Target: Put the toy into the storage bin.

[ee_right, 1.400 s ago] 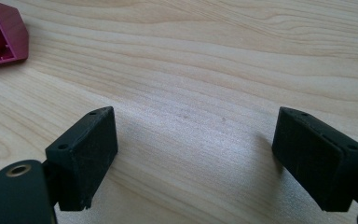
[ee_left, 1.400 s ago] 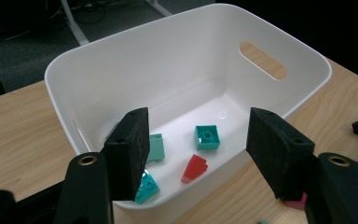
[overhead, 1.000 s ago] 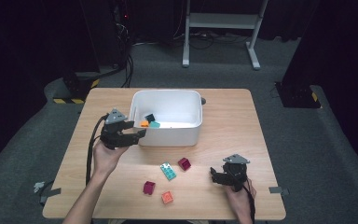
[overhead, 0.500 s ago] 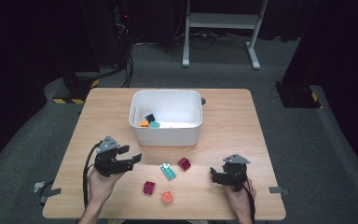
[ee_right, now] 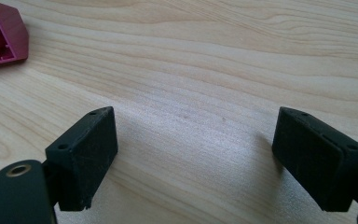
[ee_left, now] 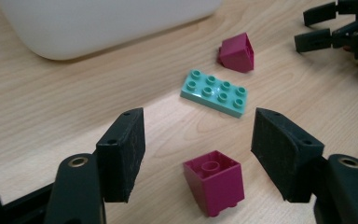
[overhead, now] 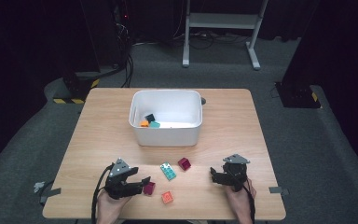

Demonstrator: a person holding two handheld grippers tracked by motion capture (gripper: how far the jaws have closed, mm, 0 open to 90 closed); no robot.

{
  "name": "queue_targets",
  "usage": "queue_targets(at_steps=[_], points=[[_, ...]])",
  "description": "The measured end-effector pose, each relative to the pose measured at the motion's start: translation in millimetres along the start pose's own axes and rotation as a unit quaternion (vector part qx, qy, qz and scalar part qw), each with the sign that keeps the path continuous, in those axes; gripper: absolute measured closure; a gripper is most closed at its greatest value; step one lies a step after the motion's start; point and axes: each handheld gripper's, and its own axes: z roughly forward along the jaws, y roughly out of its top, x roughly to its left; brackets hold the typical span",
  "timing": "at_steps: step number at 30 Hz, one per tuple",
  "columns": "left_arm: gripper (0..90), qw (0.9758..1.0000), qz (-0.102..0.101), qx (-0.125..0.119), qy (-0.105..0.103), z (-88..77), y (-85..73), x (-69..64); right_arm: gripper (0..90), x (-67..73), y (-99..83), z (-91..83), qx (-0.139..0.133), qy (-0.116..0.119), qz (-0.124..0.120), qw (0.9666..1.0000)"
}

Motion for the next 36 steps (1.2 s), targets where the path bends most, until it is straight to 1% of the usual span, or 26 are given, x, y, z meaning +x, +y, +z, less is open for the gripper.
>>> queue_targets(at_steps=[2,5,7,10,12,14,15,17,20,27,30,36], points=[[34.9,1.0,0.001,0.004,-0.004,3.8,-2.5,-3.0,13.7,0.0,0.0,0.0,0.0,0.0,0.0,1.0],[34.8,0.9999,0.002,0.013,-0.004,10.5,-7.5,-7.7,13.7,0.1,0.0,-0.1,0.0,0.0,0.0,1.0],[34.7,0.9997,0.008,0.019,0.008,14.8,-11.0,-10.4,13.7,0.1,0.0,0.0,0.0,0.0,0.0,1.0],[34.7,0.9997,0.006,0.025,0.004,21.0,-15.2,-11.9,13.7,0.0,0.0,0.0,0.0,0.0,0.0,1.0],[34.9,0.9995,0.008,0.029,0.008,25.3,-17.7,-13.0,13.7,0.0,0.0,0.0,0.0,0.0,0.0,1.0],[35.5,0.9995,0.003,0.029,0.008,28.4,-19.8,-13.0,13.7,0.1,0.0,0.0,0.0,0.0,0.0,1.0],[36.3,0.9996,0.001,0.028,0.008,28.9,-20.5,-12.9,13.7,0.1,0.0,0.0,0.0,0.0,0.0,1.0],[38.6,0.9996,0.001,0.027,0.013,30.4,-22.0,-13.1,13.7,0.0,0.0,0.0,0.0,0.0,0.0,1.0],[41.9,0.9995,0.002,0.029,0.014,31.8,-23.1,-13.5,13.7,0.1,0.0,0.0,0.0,0.0,0.0,1.0],[50.6,0.9993,0.008,0.036,0.011,35.9,-24.2,-14.3,13.7,0.1,0.0,0.0,0.0,0.0,0.001,1.0],[54.7,0.9993,0.01,0.035,0.009,37.1,-23.6,-14.8,13.7,0.1,0.0,0.0,0.0,0.0,0.001,1.0],[56.1,0.9993,0.015,0.034,0.007,37.2,-23.2,-14.5,13.7,0.1,0.0,0.0,0.0,0.0,0.001,1.0]])
